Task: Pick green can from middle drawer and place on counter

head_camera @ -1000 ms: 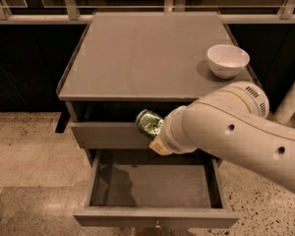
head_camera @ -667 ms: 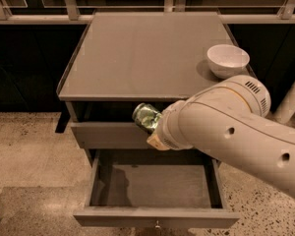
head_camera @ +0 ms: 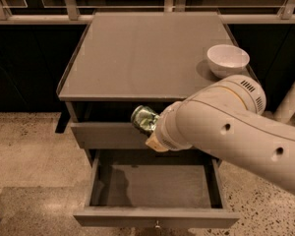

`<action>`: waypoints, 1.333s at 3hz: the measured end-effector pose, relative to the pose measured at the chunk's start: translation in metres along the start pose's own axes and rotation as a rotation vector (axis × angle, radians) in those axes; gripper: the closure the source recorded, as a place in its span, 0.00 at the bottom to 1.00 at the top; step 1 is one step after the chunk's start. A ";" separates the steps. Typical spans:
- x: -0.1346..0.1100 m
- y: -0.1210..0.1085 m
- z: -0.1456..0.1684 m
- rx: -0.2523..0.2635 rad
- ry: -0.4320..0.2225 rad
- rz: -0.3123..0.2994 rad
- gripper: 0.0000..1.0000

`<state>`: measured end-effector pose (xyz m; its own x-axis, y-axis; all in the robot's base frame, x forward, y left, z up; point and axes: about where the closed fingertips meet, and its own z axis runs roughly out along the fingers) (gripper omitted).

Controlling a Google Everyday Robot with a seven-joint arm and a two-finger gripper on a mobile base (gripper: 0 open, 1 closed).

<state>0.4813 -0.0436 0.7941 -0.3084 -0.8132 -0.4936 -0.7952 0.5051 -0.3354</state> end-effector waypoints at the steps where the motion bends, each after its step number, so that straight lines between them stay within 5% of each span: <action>1: -0.012 -0.022 -0.002 -0.007 0.036 -0.059 1.00; 3: -0.067 -0.087 -0.027 -0.003 0.034 -0.175 1.00; 4: -0.076 -0.114 -0.018 -0.012 -0.019 -0.190 1.00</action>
Offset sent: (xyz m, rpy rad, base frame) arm 0.0927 0.0037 0.1137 -0.1595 -0.0405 0.1580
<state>0.5862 -0.0448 0.8846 -0.1424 -0.8877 -0.4379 -0.8442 0.3399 -0.4144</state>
